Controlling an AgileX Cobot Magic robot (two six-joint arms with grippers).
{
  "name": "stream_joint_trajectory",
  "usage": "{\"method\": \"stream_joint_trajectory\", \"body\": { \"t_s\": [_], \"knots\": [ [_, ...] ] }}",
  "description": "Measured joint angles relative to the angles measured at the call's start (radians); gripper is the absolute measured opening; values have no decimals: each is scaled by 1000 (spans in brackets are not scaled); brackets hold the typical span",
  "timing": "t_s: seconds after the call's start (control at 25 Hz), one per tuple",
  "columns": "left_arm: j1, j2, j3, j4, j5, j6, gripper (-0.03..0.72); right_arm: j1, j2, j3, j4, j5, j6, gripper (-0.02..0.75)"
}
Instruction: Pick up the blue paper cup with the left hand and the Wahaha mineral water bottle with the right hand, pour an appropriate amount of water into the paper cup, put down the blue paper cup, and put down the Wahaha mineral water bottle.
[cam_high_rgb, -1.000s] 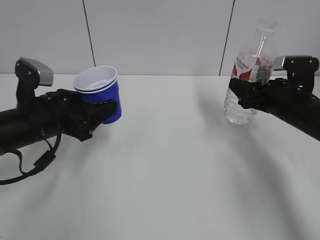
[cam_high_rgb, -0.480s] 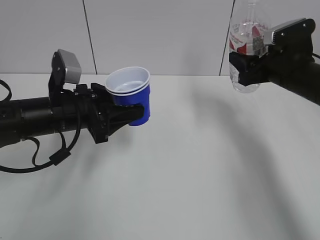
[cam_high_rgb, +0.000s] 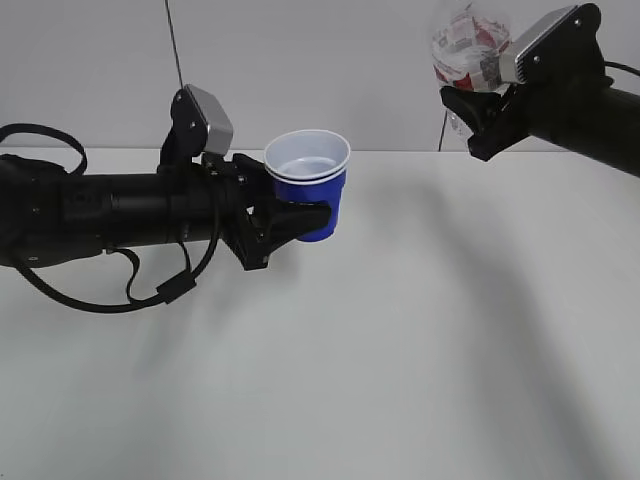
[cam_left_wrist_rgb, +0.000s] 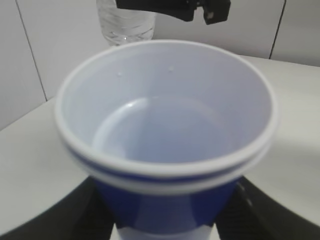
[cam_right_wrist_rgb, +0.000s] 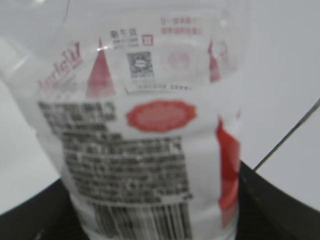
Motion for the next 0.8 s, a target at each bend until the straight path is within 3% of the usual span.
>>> {"method": "stream_joint_trajectory", "body": {
  "t_s": [0.36, 0.8],
  "knots": [
    [-9, 68, -45, 7, -51, -80, 425, 0, 0, 0, -84, 0, -180, 484],
    [-58, 68, -48, 118, -77, -108, 425, 35, 0, 0, -105, 1, -319, 484]
  ]
}}
